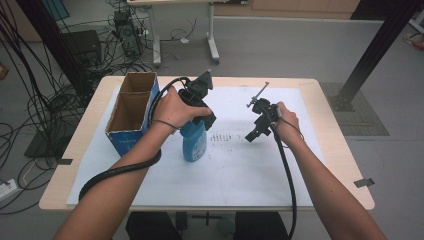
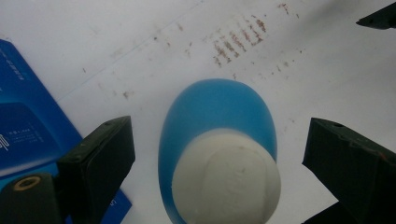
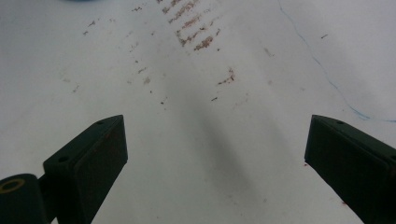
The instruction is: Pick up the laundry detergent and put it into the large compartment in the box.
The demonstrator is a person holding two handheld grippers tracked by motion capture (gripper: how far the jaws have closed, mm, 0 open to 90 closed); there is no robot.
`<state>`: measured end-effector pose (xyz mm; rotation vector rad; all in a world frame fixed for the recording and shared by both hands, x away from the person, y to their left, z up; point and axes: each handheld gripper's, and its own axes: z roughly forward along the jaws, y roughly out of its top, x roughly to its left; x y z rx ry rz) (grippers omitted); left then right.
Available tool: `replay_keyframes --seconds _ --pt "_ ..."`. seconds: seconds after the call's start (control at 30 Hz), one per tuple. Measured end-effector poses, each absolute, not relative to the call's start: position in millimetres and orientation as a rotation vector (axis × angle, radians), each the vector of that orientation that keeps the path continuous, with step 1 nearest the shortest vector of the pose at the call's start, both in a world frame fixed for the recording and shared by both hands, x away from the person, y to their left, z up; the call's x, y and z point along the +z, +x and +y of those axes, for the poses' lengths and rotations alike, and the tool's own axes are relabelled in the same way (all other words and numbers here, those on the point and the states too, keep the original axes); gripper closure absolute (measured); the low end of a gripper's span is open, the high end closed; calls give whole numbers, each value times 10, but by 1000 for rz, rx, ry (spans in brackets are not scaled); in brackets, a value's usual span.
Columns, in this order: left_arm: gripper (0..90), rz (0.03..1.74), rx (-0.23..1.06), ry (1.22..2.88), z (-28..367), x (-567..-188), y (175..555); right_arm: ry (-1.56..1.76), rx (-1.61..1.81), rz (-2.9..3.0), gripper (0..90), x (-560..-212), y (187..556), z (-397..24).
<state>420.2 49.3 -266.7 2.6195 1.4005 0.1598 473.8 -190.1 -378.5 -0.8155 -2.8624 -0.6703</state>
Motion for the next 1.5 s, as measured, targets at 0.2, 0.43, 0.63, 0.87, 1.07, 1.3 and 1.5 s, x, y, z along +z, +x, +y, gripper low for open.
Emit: replay_keyframes --seconds 0.2,0.43,0.63,0.87,1.07,1.3,1.5 --pt "92 1406 149 2614 504 -2709 4207 -817 -664 -2866 57 -3785 4740 -1899" --pt "92 1410 151 2613 518 -2721 4215 -816 -662 -2869 57 -3782 4743 -1901" --pt "92 1406 136 2612 519 -2729 4210 -818 -658 -2867 57 -3787 4744 -1901" --pt "92 1406 131 2609 508 -2716 4204 -815 -656 -2873 57 -3782 4746 -1891" --pt "92 1400 135 2605 496 -2692 4205 -816 -656 -2871 57 -3779 4744 -1895" --pt "92 1398 126 2604 483 -2694 4203 -817 -657 -2875 57 -3768 4743 -1909" --pt "92 1393 133 2605 478 -2678 4192 -818 -658 -2878 57 -3759 4742 -1913"
